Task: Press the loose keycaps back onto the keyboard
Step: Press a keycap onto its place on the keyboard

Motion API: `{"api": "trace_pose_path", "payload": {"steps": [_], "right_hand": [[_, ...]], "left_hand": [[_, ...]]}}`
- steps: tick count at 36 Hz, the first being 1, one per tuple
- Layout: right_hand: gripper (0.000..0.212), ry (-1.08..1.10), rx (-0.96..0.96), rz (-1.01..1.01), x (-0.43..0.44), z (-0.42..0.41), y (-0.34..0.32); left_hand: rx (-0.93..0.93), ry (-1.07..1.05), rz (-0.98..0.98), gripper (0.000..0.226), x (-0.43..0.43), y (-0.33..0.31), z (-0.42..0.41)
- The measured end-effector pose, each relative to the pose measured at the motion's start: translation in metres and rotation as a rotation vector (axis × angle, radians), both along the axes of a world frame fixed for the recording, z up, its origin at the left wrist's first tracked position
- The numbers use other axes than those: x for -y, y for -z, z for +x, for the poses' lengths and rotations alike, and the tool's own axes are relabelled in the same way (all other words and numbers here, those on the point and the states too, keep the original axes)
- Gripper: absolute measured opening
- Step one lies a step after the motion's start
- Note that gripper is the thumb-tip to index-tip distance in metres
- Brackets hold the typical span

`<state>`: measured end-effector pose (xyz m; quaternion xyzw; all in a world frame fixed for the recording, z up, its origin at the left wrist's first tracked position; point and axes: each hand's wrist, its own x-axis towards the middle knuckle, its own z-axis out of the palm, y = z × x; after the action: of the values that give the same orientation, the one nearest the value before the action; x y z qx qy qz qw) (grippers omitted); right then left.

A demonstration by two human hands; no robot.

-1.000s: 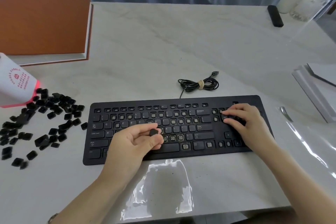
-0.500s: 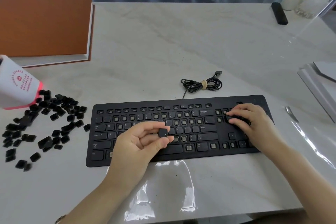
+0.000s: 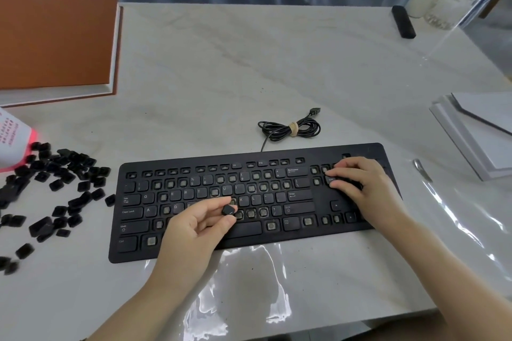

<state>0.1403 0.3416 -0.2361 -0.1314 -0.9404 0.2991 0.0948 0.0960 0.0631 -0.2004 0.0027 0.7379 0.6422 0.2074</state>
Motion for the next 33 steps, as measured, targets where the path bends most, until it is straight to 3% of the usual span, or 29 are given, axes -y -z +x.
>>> {"api": "trace_pose_path", "payload": {"steps": [19,24,33], "right_hand": [[0.025,0.032,-0.101,-0.040,-0.002,0.000,0.012],[0.019,-0.007,-0.216,0.102,0.003,0.006,0.015],[0.029,-0.060,-0.303,0.339,0.010,0.014,0.022]], "left_hand": [[0.055,0.065,0.011,0.032,-0.011,0.012,-0.007],[0.073,0.050,0.026,0.032,-0.011,0.013,-0.006],[0.082,0.054,0.037,0.030,-0.011,0.015,-0.008]]}}
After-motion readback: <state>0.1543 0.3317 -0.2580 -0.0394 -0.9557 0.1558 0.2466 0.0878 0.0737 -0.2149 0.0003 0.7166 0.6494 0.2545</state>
